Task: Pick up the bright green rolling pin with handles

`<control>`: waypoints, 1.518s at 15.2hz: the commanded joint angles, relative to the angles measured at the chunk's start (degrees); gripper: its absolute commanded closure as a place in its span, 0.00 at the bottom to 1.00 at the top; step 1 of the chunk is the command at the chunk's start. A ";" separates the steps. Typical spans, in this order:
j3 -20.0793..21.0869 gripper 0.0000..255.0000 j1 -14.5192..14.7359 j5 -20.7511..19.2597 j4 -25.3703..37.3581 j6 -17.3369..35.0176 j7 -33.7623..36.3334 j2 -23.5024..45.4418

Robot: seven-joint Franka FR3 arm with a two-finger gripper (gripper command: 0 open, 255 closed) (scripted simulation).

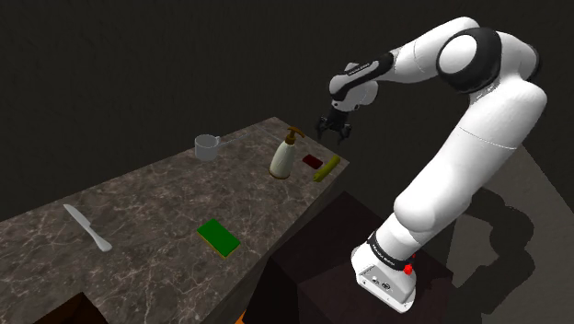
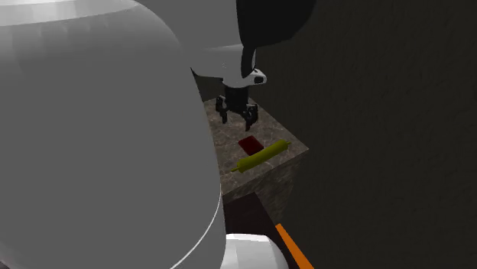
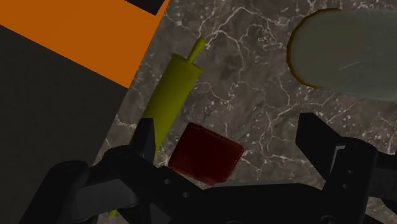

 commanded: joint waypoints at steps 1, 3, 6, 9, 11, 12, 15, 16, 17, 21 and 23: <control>-0.62 0.00 -0.92 1.95 1.02 2.11 0.84 3.62; -1.11 0.00 -2.05 4.13 2.57 3.80 1.32 7.43; -1.50 0.00 -4.01 7.58 5.10 6.02 1.93 13.10; -1.55 0.00 -6.27 11.09 7.84 7.90 2.53 18.67; -1.43 0.00 -7.91 13.39 9.77 8.98 2.97 22.32; -1.33 0.00 -8.76 14.52 10.76 9.48 3.21 24.12; -0.96 0.00 -11.12 17.39 13.48 10.69 3.94 28.85; -0.73 0.00 -11.30 17.65 13.67 11.16 3.75 29.52; -0.50 0.00 -11.47 17.92 13.87 11.63 3.56 30.20; 0.43 0.00 -12.15 18.92 14.79 13.43 2.83 32.95; 0.79 0.00 -12.42 19.29 15.21 14.11 2.57 34.06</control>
